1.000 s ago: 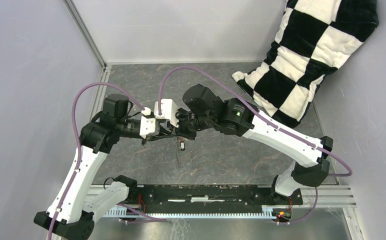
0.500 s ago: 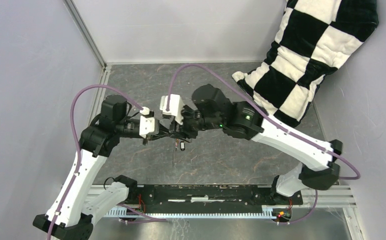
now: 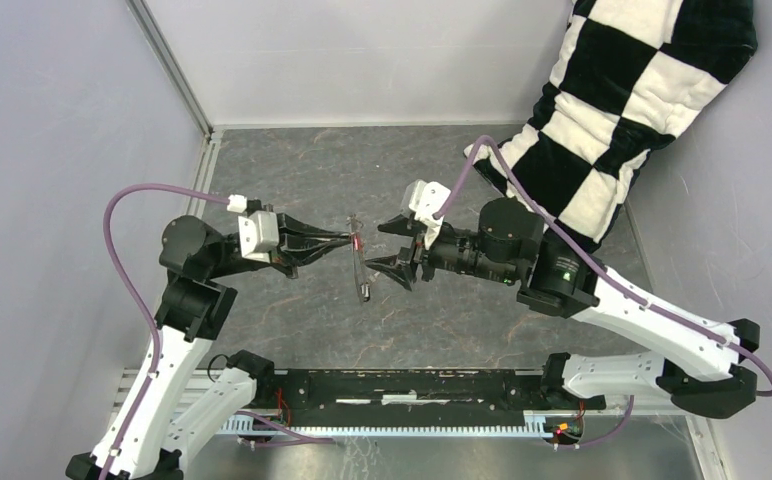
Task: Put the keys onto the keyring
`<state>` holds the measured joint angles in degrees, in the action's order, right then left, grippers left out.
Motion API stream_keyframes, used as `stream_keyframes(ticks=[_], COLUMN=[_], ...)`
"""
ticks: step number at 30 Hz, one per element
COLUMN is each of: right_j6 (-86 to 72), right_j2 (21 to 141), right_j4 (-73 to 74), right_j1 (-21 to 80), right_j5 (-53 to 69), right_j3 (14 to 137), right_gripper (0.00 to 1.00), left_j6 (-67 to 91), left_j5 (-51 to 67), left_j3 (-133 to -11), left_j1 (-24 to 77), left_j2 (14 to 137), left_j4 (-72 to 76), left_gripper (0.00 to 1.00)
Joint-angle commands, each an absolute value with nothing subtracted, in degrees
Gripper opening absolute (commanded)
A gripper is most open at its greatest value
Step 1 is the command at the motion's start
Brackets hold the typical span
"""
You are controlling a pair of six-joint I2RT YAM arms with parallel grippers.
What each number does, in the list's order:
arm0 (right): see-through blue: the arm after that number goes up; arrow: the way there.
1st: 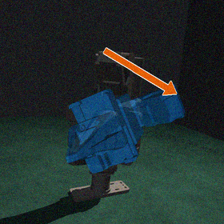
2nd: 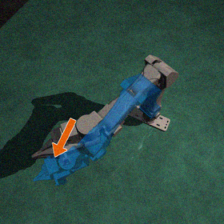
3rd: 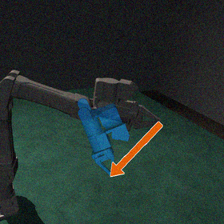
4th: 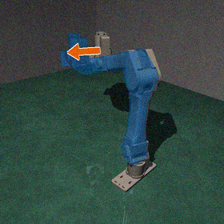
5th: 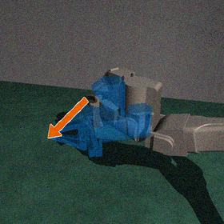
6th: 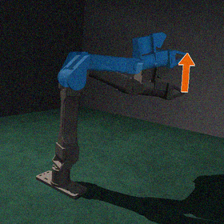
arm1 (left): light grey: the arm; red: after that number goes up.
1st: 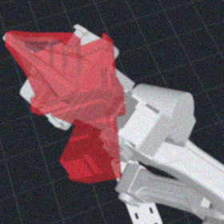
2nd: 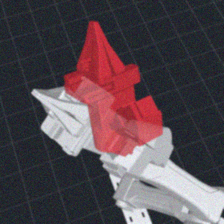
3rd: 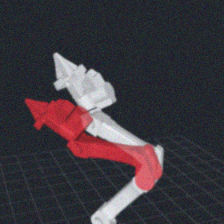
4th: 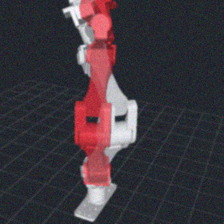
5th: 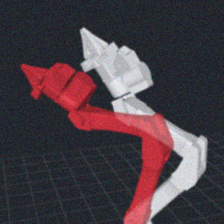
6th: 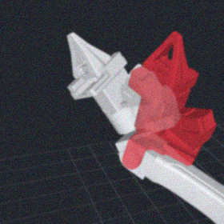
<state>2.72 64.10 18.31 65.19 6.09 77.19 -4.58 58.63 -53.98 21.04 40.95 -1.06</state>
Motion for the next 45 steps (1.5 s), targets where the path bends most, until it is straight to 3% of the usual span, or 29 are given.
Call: stream_keyframes(ticks=[1, 11, 16, 18, 21, 24, 29, 41, 45], right_j6=[1.2, 1.0, 1.0, 1.1, 1.5, 1.6, 1.6, 1.9, 2.1], right_j2=[65.0, 66.0, 66.9, 67.0, 67.0, 66.2, 64.4, 63.8, 64.9], right_j4=[10.9, 3.9, 3.0, 3.1, 3.6, 4.7, 7.8, 15.0, 16.9], right_j1=[65.1, 65.1, 65.5, 65.5, 65.5, 65.5, 65.5, 65.5, 65.5], right_j5=[4.2, 4.4, 6.6, 6.0, 5.4, 4.7, 5.8, 10.0, 11.1], right_j3=[75.5, 74.3, 74.2, 74.0, 74.3, 74.1, 72.7, 73.2, 74.5], right_gripper=[0.65, 0.64, 0.69, 0.64, 0.40, 0.29, 0.22, 0.18, 0.13], left_j6=[7.8, 8.2, 6.0, 5.6, 4.8, 3.1, 0.4, -3.9, -4.4], left_j5=[56.8, 57.4, 56.6, 56.7, 57.0, 57.0, 56.3, 56.7, 57.2], left_j3=[-54.2, -54.3, -54.4, -54.3, -54.5, -54.7, -54.4, -54.1, -54.3], left_j1=[21.2, 21.2, 21.2, 21.2, 21.2, 21.2, 21.2, 21.2, 21.1], left_j2=[41.0, 40.5, 40.3, 40.3, 40.3, 40.0, 39.8, 39.6, 39.6], left_j4=[11.0, 10.9, 8.7, 8.2, 7.2, 5.9, 4.4, 3.4, 3.4], left_gripper=[0.02, 0.02, 0.02, 0.02, 0.02, 0.02, 0.02, 0.02, 0.02])
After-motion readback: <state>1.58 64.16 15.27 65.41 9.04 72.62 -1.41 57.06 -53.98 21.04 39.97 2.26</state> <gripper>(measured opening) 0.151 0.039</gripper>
